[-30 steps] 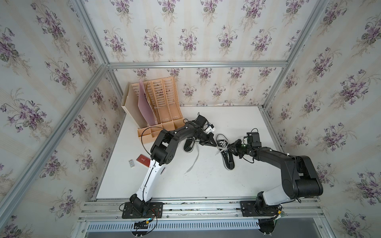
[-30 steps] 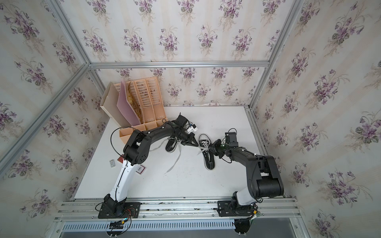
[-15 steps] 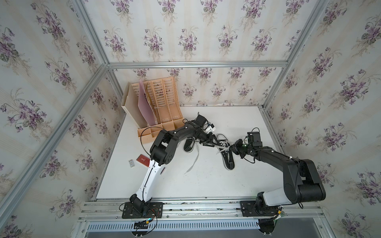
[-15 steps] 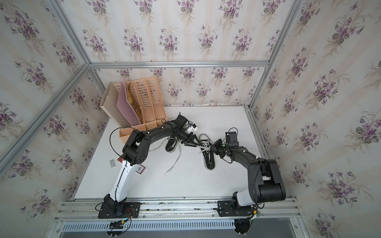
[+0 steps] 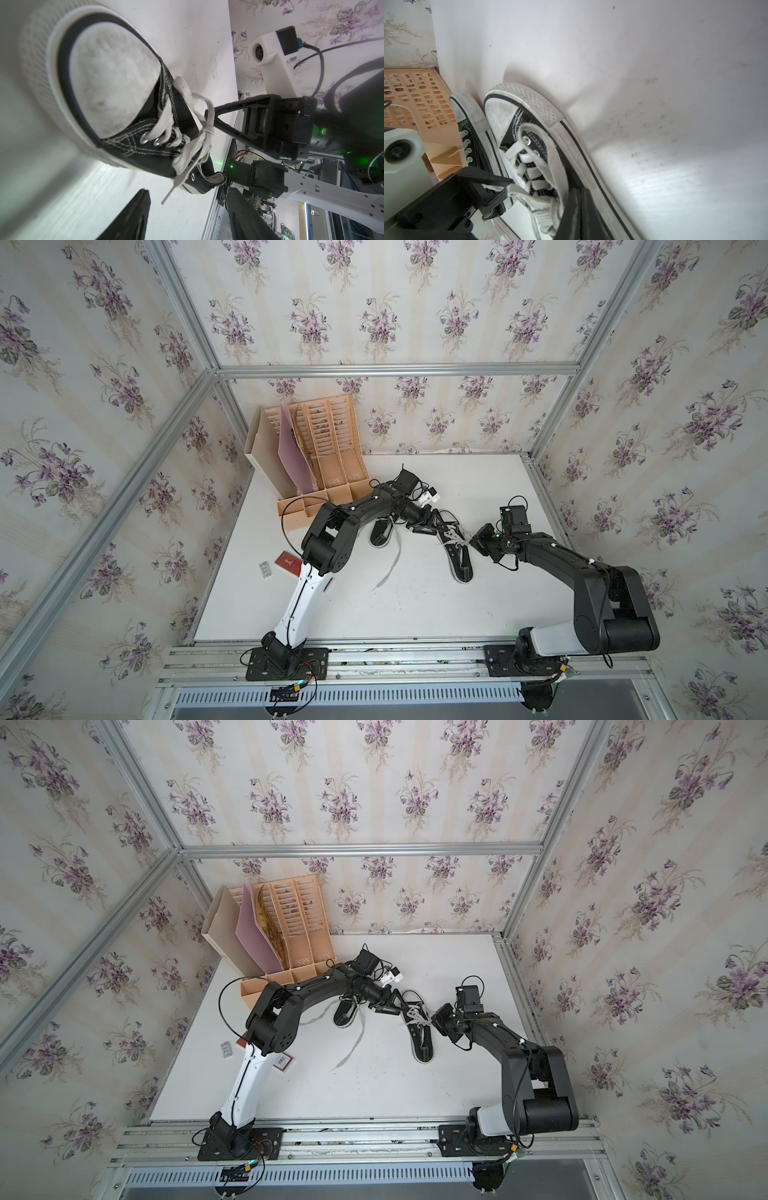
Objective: Tie the shoes
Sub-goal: Tie the shoelace on the shoe.
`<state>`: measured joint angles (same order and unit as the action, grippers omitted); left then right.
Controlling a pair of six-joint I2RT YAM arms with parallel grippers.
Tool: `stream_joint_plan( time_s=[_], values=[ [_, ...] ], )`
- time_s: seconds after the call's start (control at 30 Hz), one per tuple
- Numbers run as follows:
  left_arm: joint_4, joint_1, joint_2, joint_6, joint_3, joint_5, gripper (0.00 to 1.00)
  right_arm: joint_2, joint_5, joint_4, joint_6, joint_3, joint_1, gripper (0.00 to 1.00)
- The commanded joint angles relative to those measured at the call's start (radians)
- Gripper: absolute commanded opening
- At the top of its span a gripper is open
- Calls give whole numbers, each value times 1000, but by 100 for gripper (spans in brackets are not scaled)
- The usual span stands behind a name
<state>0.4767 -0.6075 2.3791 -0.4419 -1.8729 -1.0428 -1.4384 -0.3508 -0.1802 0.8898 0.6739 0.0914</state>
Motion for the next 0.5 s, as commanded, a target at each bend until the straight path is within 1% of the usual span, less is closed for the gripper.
stream_joint_plan(
  time_s=[0.0,0.47],
  values=[
    [7,-1,-6,16,-15,-20,64,10,51,-55,-31,6,-4,0],
    [75,-31,21,35,-96,-1,63,48,112,-121,-73,2,-39,0]
  ],
)
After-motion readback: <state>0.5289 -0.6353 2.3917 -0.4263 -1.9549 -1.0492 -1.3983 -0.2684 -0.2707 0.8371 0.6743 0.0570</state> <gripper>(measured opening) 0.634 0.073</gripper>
